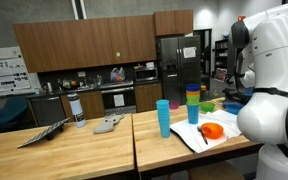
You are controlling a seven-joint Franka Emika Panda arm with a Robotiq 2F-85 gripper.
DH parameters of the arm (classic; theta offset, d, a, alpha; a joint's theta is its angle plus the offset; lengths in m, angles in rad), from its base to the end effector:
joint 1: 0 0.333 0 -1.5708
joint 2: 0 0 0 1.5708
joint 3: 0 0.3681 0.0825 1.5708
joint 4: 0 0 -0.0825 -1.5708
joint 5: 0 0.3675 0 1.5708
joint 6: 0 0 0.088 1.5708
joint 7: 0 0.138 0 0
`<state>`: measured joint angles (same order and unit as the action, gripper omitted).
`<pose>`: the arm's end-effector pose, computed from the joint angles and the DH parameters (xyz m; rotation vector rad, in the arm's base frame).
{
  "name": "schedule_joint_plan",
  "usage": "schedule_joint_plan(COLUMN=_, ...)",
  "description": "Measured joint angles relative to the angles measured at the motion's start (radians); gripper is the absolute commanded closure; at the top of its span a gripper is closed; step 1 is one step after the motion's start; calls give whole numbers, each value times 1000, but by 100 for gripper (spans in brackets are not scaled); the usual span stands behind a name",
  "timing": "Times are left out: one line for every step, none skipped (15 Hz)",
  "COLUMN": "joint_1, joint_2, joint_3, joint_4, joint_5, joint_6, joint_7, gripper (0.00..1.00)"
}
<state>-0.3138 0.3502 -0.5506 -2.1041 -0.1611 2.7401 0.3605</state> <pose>0.4223 -0.4596 0.3402 2.4264 -1.3710 0.3516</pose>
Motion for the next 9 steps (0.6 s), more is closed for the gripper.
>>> schedule_joint_plan(joint_1=4, joint_2=11, joint_3=-5, joint_4=7, joint_5=-6, joint_6=0, joint_7=7, gripper=0)
schedule_joint_plan(joint_1=9, joint_2=22, joint_3=-10, joint_4=15, joint_5=-9, joint_6=0, joint_7=15, gripper=0)
schedule_joint_plan(joint_1=12, joint_2=31, joint_3=-13, joint_4=22, joint_5=-10, joint_6=0, joint_7=21, gripper=0)
schedule_joint_plan(joint_1=16, joint_2=39, joint_3=-15, joint_4=29, joint_5=-10, joint_6=0, joint_7=25, gripper=0)
schedule_joint_plan(joint_1=20, joint_2=47, joint_3=-16, joint_4=34, joint_5=-10, joint_6=1, joint_7=29, gripper=0)
schedule_joint_plan(joint_1=23, joint_2=54, joint_3=-17, joint_4=40, joint_5=-10, joint_6=1, joint_7=32, gripper=0)
schedule_joint_plan(joint_1=27, joint_2=61, joint_3=-18, joint_4=46, joint_5=-10, joint_6=1, joint_7=37, gripper=0)
schedule_joint_plan(joint_1=31, joint_2=68, joint_3=-19, joint_4=51, joint_5=-10, joint_6=1, joint_7=41, gripper=0)
schedule_joint_plan(joint_1=34, joint_2=74, joint_3=-20, joint_4=55, joint_5=-10, joint_6=2, joint_7=44, gripper=0)
